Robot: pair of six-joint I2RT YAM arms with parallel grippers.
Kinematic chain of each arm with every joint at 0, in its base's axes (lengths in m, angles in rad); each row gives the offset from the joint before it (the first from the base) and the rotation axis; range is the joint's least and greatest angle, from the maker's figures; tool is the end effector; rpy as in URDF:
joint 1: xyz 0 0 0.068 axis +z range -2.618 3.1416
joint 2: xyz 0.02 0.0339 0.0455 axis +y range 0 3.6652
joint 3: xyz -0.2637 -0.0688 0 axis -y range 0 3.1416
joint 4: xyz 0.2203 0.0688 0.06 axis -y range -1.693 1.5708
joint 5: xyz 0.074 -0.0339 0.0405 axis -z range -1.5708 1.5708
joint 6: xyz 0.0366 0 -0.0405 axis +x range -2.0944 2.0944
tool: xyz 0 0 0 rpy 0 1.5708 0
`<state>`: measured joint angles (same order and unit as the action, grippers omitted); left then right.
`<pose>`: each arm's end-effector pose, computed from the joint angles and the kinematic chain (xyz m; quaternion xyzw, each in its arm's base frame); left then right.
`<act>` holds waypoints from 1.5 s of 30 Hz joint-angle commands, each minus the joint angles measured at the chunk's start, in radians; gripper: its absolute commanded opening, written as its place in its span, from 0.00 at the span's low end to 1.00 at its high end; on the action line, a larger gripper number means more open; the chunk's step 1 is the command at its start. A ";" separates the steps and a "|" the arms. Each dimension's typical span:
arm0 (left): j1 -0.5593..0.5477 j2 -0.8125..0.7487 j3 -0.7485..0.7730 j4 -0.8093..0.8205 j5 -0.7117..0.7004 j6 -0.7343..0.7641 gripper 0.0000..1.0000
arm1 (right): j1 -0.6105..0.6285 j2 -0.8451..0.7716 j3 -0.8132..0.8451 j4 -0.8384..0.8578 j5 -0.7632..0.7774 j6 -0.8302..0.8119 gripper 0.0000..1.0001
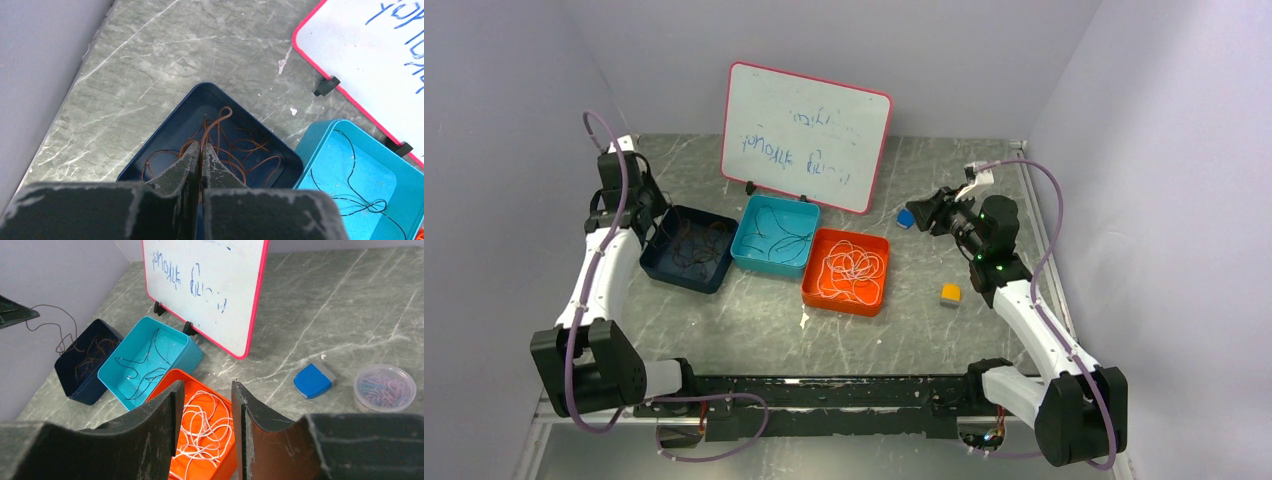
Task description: Untangle the cables
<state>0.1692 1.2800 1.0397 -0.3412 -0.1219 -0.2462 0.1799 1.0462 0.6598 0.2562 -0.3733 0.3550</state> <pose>0.2603 0.0490 0.3114 -0.2095 0.8537 0.0353 0.4756 0.2158 0.0528 0.3003 -0.0574 0.7464 0.3058 0.5882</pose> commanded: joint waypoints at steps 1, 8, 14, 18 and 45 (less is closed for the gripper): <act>0.007 0.048 0.021 -0.009 0.028 0.005 0.07 | 0.002 -0.015 0.015 -0.012 0.007 -0.015 0.43; 0.007 0.146 0.009 -0.040 0.057 0.005 0.07 | 0.002 -0.007 0.015 -0.011 0.001 -0.012 0.43; 0.007 0.247 -0.011 -0.081 0.107 -0.015 0.07 | 0.002 0.003 0.015 -0.002 -0.009 -0.006 0.43; 0.007 0.338 0.009 -0.144 0.103 -0.023 0.07 | 0.001 0.002 0.012 -0.001 -0.005 -0.005 0.43; 0.007 0.030 0.063 -0.119 0.100 0.041 0.88 | 0.001 -0.050 0.041 -0.103 0.196 0.038 0.53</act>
<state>0.1692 1.4204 1.1355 -0.5274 -0.0879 -0.2398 0.1799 1.0405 0.6601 0.2073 -0.3065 0.3683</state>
